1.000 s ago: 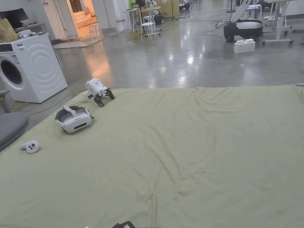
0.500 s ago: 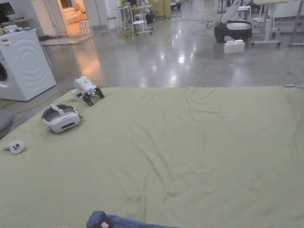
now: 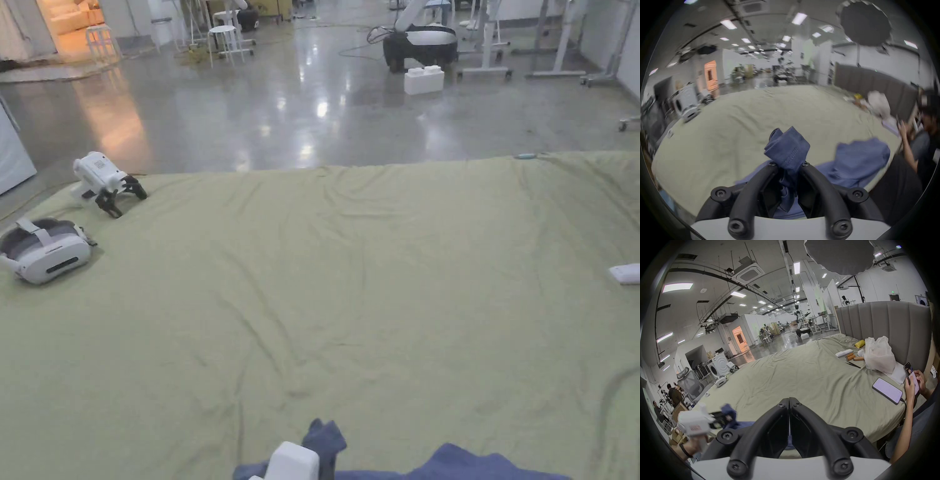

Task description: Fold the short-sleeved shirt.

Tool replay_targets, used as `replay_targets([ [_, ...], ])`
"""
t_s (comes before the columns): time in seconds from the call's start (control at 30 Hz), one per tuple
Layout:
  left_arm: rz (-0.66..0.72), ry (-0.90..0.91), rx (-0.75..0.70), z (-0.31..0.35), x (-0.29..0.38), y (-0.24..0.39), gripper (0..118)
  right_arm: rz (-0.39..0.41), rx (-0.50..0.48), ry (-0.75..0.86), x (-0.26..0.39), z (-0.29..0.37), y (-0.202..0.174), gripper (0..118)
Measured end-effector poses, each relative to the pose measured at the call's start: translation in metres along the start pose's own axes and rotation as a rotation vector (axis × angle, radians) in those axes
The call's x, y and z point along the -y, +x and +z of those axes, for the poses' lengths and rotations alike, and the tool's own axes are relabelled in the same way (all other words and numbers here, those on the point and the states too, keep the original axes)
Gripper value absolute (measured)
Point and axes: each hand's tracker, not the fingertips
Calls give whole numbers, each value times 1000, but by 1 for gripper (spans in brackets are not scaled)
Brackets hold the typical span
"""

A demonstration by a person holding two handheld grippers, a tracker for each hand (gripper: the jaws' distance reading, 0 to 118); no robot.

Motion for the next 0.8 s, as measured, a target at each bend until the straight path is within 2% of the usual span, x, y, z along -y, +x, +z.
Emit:
replay_targets([
  [0.03, -46, -65, -6, -17, 2, 16, 17, -4, 15, 2, 0, 1, 1, 0],
  [0.07, -46, -123, -11, -30, 7, 23, 28, -11, 28, 7, 0, 2, 3, 0],
  [0.13, -30, -212, 42, -46, 10, 31, 64, -18, 44, 9, -1, 3, 6, 0],
  [0.17, -10, -192, 84, -42, 7, 28, 73, -20, 49, 12, 0, 3, 7, 0],
  [0.2, 13, -161, 105, -36, 3, 24, 79, -24, 49, 13, 0, 3, 9, 0],
  [0.23, 78, -96, 133, -25, -4, 17, 80, -32, 41, 5, 0, 1, 11, 0],
  [0.3, 240, 11, 175, 2, -17, -6, 81, -37, 36, 1, 2, 0, 14, 0],
  [0.33, 369, 77, 216, 19, -21, -22, 82, -38, 35, -2, 3, -1, 14, 0],
  [0.4, 569, 128, 256, 28, -20, -44, 79, -34, 27, -13, 5, -3, 11, 0],
  [0.43, 643, 130, 287, 25, -15, -54, 62, -32, 25, -19, 7, -4, 10, 0],
  [0.5, 697, 109, 301, 11, -7, -54, 13, -33, 17, -32, 9, -5, 10, 0],
  [0.53, 685, 61, 255, -2, 0, -52, 4, -35, 15, -38, 11, -6, 9, 0],
  [0.6, 722, -27, 331, -31, 15, -46, 3, -33, 10, -49, 12, -5, 9, 0],
  [0.63, 791, -68, 386, -46, 26, -45, 2, -27, 11, -53, 13, -3, 8, 0],
  [0.7, 839, -165, 394, -65, 41, -36, 1, -23, 18, -61, 13, 0, 4, 0],
  [0.8, 771, -154, 400, -67, 48, -14, 0, -24, 28, -66, 16, 3, 5, 0],
])
